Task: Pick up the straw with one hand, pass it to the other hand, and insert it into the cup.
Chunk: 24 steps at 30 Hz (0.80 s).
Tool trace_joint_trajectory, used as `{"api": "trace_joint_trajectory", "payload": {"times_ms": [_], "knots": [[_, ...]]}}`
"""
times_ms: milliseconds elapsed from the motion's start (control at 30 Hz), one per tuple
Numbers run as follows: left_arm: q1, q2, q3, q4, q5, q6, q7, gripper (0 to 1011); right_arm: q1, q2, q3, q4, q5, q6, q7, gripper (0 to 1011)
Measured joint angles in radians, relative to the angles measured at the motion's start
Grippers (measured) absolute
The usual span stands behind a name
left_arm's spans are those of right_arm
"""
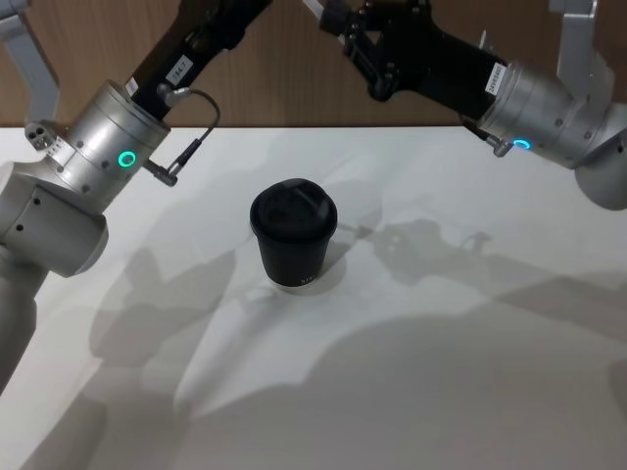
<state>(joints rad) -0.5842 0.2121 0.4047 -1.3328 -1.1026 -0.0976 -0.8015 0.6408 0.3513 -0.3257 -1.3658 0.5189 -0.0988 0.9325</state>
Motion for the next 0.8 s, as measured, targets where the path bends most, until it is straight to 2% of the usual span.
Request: {"api": "trace_joint_trajectory", "payload": {"times_ms": [700,800], "knots": [[-0.019,-0.002,0.020,0.006,0.013,-0.040,0.021,1003,0.000,0.000,0.000,0.000,0.000,0.000,0.000,10],[-0.023,-0.003,0.024,0.010,0.014,-0.045,0.025,961,0.000,0.000,0.000,0.000,0.000,0.000,0.000,10]]}}
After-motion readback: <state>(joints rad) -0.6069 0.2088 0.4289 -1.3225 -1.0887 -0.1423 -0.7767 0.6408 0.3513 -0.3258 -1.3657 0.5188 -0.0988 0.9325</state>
